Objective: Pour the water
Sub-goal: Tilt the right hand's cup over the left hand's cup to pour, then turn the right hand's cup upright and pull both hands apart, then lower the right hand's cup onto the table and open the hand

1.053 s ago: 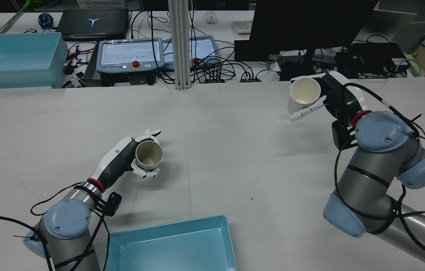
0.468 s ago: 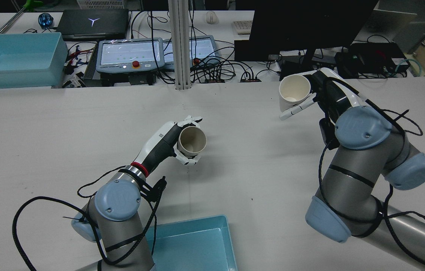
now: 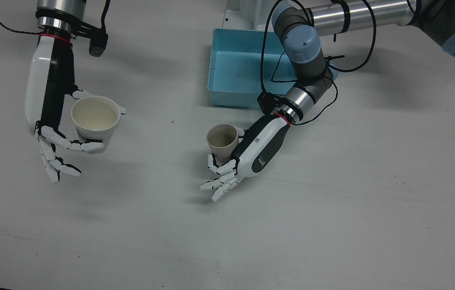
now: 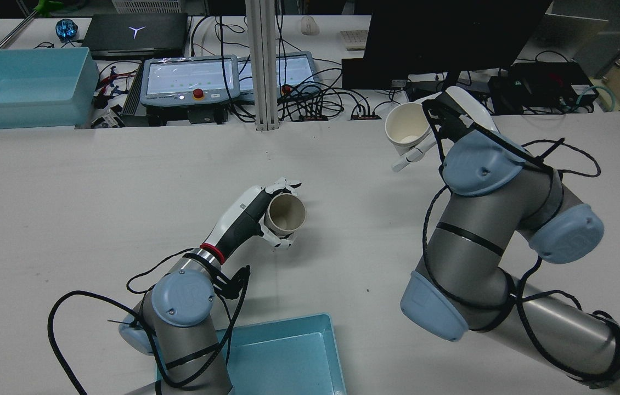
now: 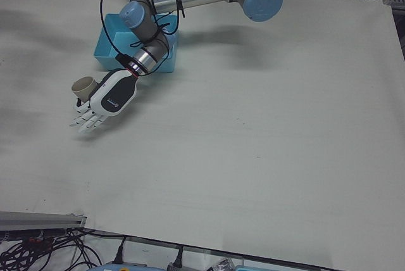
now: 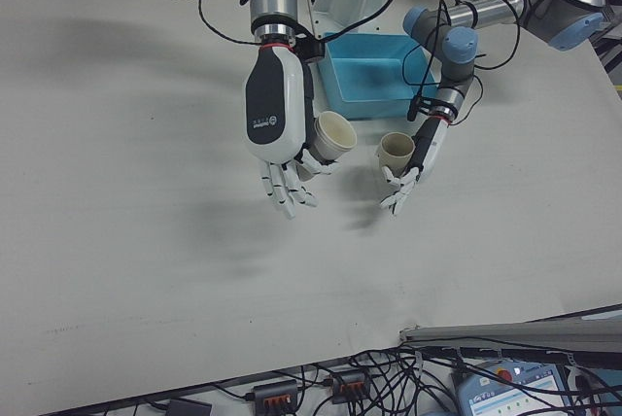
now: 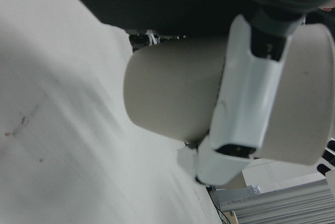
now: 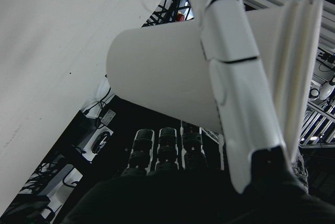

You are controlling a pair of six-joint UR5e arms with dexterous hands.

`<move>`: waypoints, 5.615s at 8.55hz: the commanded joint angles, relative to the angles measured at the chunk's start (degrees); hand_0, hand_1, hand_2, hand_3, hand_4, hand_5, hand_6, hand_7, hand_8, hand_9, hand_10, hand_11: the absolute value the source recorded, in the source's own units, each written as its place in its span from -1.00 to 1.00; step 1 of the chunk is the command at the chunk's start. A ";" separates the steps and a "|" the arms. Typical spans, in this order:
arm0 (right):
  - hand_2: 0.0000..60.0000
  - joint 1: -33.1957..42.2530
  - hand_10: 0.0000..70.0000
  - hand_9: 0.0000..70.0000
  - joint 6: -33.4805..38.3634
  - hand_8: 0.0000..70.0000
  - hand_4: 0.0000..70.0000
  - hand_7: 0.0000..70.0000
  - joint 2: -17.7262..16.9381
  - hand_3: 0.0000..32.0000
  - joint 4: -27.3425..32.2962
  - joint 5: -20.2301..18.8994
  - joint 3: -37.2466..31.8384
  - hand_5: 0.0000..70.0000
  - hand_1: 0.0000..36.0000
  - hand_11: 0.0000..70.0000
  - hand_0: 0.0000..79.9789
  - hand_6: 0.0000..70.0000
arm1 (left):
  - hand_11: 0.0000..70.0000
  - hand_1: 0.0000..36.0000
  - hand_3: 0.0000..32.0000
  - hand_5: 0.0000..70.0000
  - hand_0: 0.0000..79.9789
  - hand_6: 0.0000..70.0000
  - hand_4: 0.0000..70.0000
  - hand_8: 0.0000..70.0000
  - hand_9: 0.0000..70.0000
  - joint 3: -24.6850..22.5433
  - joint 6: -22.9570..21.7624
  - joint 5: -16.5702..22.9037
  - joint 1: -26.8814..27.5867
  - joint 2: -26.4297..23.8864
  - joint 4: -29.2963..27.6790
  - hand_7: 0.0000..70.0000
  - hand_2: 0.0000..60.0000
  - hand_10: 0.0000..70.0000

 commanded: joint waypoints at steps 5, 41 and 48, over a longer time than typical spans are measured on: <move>-0.62 -10.81 -0.73 -0.63 -0.22 -0.59 1.00 -0.22 16.71 -1.00 -20.36 3.94 -11.18 0.61 1.00 -0.53 1.00 -0.22 | -0.65 1.00 -1.00 1.00 1.00 -0.49 0.24 -0.79 -0.83 0.94 2.99 -1.15 0.54 0.12 -2.10 -0.53 1.00 -0.82; -1.00 6.20 -0.65 -0.62 14.91 -0.59 0.88 -0.43 -29.84 -1.00 31.36 4.41 10.88 0.07 0.15 -0.44 0.90 -0.32 | -0.74 1.00 -1.00 1.00 0.90 -0.67 0.00 -0.87 -0.92 -13.91 -7.20 16.66 -24.58 18.63 -3.13 -0.68 0.87 -0.88; -1.00 30.70 -0.69 -0.68 14.82 -0.64 0.14 -0.60 -52.98 -1.00 79.34 -24.59 -11.17 -0.24 0.02 -0.51 0.62 -0.56 | -0.73 1.00 -1.00 1.00 0.88 -0.67 0.02 -0.87 -0.92 -13.82 -8.96 16.95 -26.96 34.56 -15.54 -0.67 0.84 -0.87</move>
